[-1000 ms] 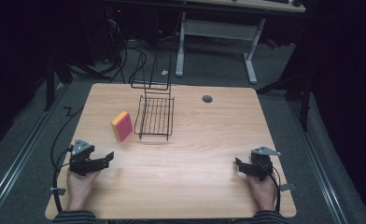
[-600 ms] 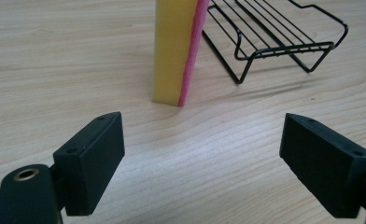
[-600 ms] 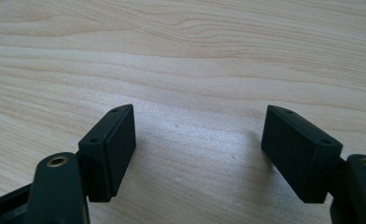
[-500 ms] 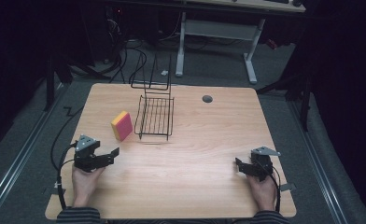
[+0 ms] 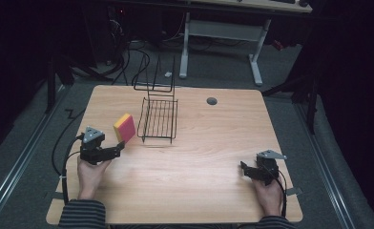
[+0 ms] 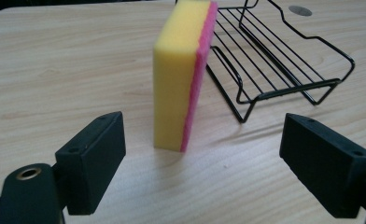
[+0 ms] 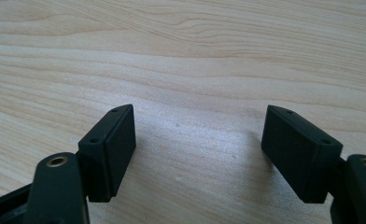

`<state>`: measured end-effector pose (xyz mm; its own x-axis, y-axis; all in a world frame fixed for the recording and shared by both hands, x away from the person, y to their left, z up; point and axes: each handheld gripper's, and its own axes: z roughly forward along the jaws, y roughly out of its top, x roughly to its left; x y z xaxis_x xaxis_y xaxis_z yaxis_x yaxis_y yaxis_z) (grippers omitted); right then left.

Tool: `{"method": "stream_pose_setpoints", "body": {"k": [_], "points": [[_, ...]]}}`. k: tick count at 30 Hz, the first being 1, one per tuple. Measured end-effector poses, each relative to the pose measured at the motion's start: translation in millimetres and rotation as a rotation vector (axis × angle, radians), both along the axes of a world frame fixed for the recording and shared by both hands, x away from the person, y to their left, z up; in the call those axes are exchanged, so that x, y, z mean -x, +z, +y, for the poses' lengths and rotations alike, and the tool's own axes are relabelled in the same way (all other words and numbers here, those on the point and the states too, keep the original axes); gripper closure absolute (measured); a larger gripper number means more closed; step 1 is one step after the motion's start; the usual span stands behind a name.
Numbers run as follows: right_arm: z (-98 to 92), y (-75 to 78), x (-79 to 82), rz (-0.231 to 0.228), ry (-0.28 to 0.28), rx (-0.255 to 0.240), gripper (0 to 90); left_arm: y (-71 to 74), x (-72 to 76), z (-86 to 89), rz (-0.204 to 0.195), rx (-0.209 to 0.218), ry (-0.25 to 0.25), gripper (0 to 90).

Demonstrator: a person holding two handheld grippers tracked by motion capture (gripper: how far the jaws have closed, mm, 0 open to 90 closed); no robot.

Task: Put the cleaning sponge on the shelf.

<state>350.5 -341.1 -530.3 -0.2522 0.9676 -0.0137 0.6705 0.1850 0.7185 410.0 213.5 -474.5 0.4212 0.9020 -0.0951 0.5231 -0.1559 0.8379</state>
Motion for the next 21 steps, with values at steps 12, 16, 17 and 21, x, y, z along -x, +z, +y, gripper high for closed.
{"method": "stream_pose_setpoints", "body": {"k": [12, 16, 17, 21], "points": [[0.0, 0.0, 0.0, 0.000, 0.000, 0.000, 26.4, 4.1, -26.0, -3.2, -0.012, -0.005, 0.016, 17.1], [0.0, 0.0, 0.1, 0.000, 0.002, 0.000, 26.3, -1.6, -32.5, -5.4, -0.017, 0.002, 0.024, 18.2], [0.0, 0.0, 0.1, 0.000, 0.002, 0.001, 26.3, -2.9, -33.9, -5.4, -0.015, -0.002, 0.026, 18.4], [0.0, 0.0, 0.3, 0.000, 0.003, 0.000, 26.4, -9.7, -40.0, -5.1, -0.010, -0.005, 0.023, 20.9]]}}
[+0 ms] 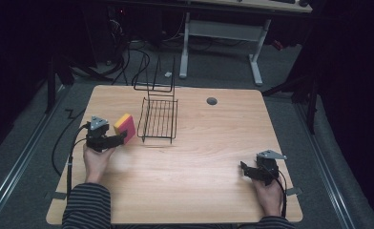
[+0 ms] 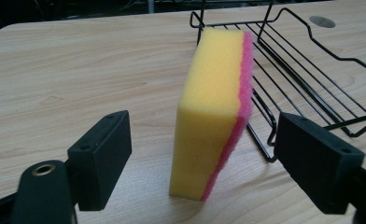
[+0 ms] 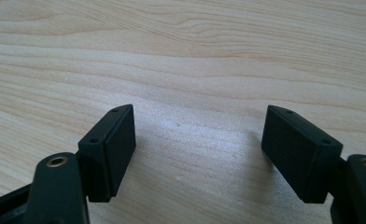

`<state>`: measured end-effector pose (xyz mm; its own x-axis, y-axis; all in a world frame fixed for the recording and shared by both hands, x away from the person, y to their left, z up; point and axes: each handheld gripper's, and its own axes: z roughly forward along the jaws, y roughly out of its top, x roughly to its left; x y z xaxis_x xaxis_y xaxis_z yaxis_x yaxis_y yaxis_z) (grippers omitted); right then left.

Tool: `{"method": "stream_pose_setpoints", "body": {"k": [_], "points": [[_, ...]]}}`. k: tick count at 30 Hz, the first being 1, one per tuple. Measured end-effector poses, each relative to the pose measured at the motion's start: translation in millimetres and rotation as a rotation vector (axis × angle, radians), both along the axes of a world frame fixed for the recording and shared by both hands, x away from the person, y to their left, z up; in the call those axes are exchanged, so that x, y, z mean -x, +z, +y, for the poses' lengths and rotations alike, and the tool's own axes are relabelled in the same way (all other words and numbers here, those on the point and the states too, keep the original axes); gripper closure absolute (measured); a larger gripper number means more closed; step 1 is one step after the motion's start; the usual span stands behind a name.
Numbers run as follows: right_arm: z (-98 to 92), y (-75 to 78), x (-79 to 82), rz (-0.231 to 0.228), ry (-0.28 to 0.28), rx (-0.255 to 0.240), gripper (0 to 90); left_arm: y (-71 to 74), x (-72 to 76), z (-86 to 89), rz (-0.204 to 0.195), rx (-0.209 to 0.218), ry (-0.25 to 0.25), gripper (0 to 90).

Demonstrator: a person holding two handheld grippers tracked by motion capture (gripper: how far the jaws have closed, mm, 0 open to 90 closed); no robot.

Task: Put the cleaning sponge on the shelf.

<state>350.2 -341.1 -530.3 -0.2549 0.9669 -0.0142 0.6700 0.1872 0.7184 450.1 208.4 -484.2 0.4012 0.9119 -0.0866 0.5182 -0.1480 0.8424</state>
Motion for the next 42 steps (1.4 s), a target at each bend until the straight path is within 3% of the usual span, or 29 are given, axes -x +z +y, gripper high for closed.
{"method": "stream_pose_setpoints", "body": {"k": [3, 10, 21, 36, 42], "points": [[0.0, 0.0, 0.0, 0.000, 0.000, 0.000, 26.3, -5.8, -4.3, 0.0, 0.023, 0.014, -0.013, 23.3], [0.0, 0.0, 0.0, 0.000, 0.000, 0.000, 26.3, -14.9, -11.6, -1.3, 0.036, 0.017, -0.004, 26.3], [-0.1, 0.0, 0.1, 0.000, 0.001, 0.001, 26.3, -20.3, -15.1, -1.8, 0.020, 0.008, -0.002, 37.6], [-0.1, 0.0, 0.2, 0.000, 0.001, 0.001, 26.3, -25.8, -17.4, -1.2, 0.005, 0.008, -0.043, 59.1], [-0.1, 0.0, 0.1, 0.000, 0.001, 0.001, 26.3, -25.0, -15.7, -3.2, 0.003, -0.007, -0.051, 61.5]]}}
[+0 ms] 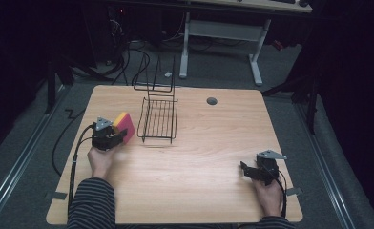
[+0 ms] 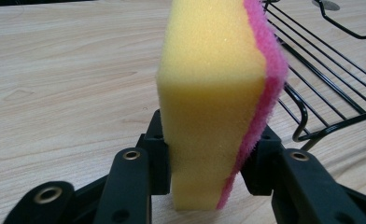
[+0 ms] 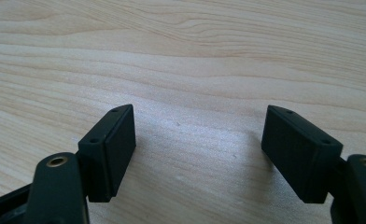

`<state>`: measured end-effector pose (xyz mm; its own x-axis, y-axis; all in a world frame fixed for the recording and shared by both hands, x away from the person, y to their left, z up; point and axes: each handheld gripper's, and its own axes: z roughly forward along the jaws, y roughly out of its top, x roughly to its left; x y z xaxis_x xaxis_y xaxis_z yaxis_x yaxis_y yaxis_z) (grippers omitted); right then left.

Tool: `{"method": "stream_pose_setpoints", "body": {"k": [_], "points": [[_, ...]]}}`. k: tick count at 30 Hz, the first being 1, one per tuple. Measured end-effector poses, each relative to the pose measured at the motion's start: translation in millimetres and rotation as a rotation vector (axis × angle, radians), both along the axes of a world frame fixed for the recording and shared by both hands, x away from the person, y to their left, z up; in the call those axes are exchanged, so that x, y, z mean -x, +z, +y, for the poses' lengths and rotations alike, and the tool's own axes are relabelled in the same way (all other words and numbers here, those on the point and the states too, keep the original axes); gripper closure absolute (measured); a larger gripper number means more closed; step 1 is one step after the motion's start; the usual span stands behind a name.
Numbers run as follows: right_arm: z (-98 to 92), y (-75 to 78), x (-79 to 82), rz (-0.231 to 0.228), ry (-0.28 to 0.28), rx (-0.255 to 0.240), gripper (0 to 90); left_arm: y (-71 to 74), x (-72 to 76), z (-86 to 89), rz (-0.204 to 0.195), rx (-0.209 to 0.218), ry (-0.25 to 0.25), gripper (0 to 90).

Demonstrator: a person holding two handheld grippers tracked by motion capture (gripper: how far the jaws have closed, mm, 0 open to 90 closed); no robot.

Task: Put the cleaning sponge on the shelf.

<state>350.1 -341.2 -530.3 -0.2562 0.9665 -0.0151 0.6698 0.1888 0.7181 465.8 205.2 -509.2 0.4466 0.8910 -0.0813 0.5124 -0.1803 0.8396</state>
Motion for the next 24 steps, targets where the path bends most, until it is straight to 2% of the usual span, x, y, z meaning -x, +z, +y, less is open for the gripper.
{"method": "stream_pose_setpoints", "body": {"k": [4, 14, 19, 24], "points": [[0.0, 0.0, 0.0, 0.000, 0.000, 0.000, 26.3, 3.0, 2.7, -1.1, -0.022, -0.015, 0.001, 62.0], [0.0, 0.0, 0.1, 0.001, 0.001, -0.001, 26.3, 15.7, 13.0, -1.3, -0.044, -0.001, -0.029, 62.7], [0.0, 0.0, 0.1, 0.001, 0.001, -0.001, 26.3, 27.7, 20.5, 2.1, -0.063, 0.062, -0.037, 62.6], [0.1, 0.0, 0.1, 0.001, 0.001, -0.001, 26.3, 37.9, 28.2, 6.3, -0.071, 0.079, -0.037, 62.8]]}}
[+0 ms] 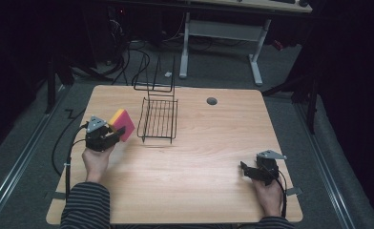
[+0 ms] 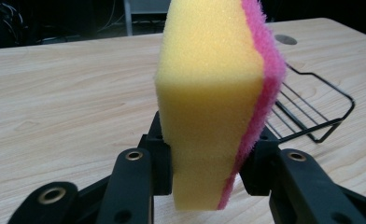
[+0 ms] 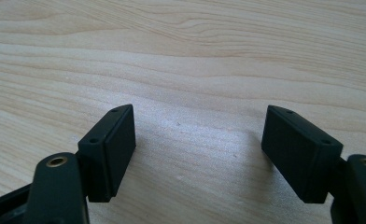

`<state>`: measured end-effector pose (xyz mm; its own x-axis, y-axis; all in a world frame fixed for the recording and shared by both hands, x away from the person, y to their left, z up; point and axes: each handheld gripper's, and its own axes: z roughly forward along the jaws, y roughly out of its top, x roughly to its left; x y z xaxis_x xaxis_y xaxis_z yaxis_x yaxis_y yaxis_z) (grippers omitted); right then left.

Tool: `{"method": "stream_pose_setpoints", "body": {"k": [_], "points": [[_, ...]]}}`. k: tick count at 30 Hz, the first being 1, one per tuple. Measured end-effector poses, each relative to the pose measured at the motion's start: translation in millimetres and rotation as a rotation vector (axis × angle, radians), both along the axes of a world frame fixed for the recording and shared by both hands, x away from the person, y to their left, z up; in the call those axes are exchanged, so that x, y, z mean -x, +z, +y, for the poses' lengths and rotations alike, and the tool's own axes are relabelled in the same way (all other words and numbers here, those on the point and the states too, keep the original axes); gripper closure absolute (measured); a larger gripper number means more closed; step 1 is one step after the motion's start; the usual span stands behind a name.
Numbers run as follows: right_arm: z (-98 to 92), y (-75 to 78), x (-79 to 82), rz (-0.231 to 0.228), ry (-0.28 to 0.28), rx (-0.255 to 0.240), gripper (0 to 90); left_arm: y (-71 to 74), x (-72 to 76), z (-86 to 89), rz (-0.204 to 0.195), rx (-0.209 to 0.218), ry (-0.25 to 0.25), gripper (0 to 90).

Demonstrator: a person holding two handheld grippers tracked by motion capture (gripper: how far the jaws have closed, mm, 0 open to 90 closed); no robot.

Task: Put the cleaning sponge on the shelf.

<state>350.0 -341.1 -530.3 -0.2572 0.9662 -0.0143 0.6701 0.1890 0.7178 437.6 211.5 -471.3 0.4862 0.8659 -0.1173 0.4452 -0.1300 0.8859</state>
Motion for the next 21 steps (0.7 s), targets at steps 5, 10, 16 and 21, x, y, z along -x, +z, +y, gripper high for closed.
{"method": "stream_pose_setpoints", "body": {"k": [5, 10, 16, 21], "points": [[0.0, 0.0, 0.0, 0.000, 0.000, 0.001, 26.3, 6.4, 7.7, -1.5, -0.012, 0.014, -0.024, 62.9], [-0.1, -0.1, 0.0, -0.001, 0.001, 0.001, 26.3, 10.2, 7.3, -2.9, -0.013, 0.029, -0.032, 63.0], [0.0, 0.0, 0.0, 0.000, 0.000, 0.000, 26.3, 19.0, 8.3, -7.8, -0.035, 0.025, -0.052, 63.2], [-0.1, 0.0, 0.0, 0.000, 0.000, 0.000, 26.3, 25.1, 9.3, -13.0, -0.043, 0.056, -0.075, 63.3]]}}
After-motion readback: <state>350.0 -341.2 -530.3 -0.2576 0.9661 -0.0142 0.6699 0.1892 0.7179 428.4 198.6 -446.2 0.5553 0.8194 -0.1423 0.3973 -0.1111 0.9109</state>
